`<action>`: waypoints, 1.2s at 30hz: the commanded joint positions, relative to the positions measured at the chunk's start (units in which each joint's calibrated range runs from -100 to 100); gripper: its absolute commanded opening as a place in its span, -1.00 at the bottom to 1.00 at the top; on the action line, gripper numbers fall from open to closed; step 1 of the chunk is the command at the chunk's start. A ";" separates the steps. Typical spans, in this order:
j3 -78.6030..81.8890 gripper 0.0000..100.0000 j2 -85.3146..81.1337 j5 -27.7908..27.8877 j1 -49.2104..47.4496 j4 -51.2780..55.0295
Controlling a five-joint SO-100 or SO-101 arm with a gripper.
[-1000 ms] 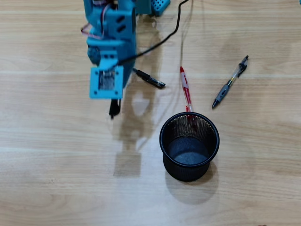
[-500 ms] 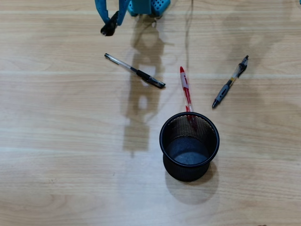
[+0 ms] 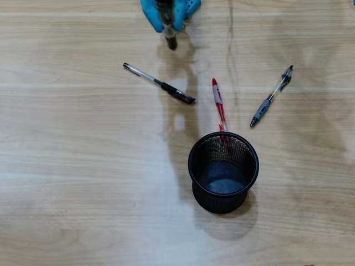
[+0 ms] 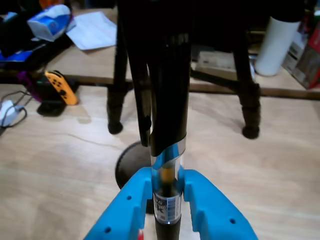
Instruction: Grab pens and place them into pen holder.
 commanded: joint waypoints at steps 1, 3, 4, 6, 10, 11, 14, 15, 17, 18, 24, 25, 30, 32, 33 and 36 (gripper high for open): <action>1.06 -0.96 5.40 -0.49 -3.20 -15.48; 0.97 -0.96 8.80 -0.49 -3.93 -19.76; 0.88 -0.96 10.50 -0.49 -4.21 -21.59; 0.70 -0.96 13.81 -0.49 -4.30 -25.32; 0.88 -0.96 21.71 -0.54 -4.39 -32.79; 0.88 -0.96 23.24 -0.65 -4.39 -33.61; 0.88 -0.96 27.65 -1.75 -4.39 -35.07; 0.70 -0.96 29.18 -1.96 -4.39 -35.71; 0.43 -0.96 32.07 -1.96 -4.39 -37.99; 0.43 -0.96 33.34 -1.96 -4.66 -39.26; 0.34 -0.96 38.61 -3.16 -5.21 -45.00; 0.34 -0.96 39.03 -3.32 -5.21 -45.28; 0.34 -0.85 39.46 -3.32 -5.21 -44.73; 0.43 -0.73 39.37 -3.32 -5.30 -44.73; 0.43 -0.71 39.37 -3.32 -5.30 -44.73; 0.43 -0.72 39.20 -3.27 -5.30 -44.64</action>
